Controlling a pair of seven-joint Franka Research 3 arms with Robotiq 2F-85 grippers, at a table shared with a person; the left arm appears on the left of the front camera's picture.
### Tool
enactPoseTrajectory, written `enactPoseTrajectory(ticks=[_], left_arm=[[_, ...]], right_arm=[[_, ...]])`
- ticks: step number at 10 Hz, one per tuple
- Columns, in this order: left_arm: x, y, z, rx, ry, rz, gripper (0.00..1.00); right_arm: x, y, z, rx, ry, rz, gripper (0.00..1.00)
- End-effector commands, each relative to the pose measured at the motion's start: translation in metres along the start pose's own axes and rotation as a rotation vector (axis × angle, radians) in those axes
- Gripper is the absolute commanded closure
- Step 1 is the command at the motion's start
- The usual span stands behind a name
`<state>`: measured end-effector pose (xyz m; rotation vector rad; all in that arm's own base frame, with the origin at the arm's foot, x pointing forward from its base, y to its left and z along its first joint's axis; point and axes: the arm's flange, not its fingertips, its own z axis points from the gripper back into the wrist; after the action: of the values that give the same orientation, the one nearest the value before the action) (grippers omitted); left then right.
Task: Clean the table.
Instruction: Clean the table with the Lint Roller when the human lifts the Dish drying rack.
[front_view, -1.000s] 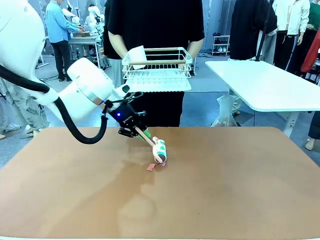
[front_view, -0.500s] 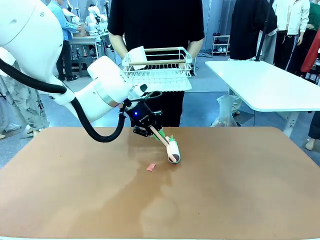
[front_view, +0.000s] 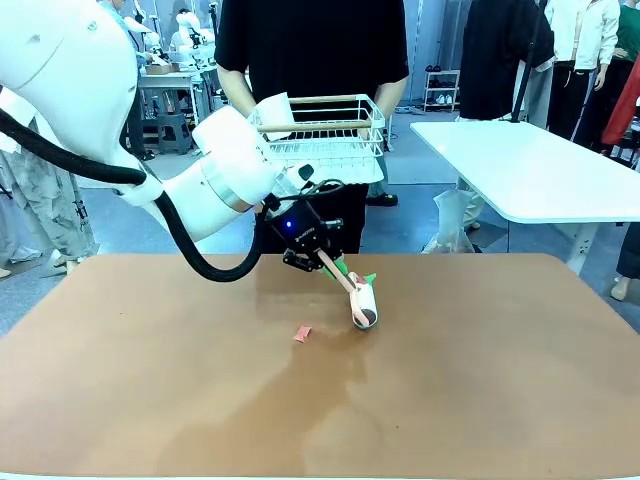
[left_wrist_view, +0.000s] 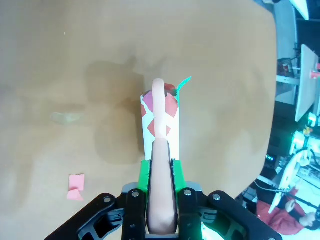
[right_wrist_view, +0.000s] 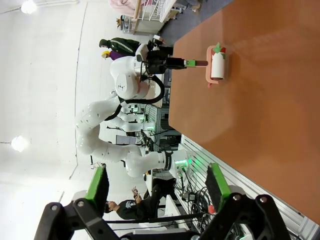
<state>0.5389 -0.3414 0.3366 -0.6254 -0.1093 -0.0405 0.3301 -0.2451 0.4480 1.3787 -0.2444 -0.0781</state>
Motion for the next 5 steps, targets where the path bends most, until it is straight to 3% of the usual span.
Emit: enactPoseTrajectory(ticks=[1, 5], left_arm=[[-0.005, -0.007, 0.034, -0.044, 0.052, -0.018, 0.79], [-0.005, 0.009, 0.084, -0.028, 0.120, 0.004, 0.79]], right_arm=[[-0.002, 0.004, 0.000, 0.013, -0.002, 0.004, 0.00], [-0.002, 0.004, 0.000, 0.013, -0.002, 0.004, 0.00]])
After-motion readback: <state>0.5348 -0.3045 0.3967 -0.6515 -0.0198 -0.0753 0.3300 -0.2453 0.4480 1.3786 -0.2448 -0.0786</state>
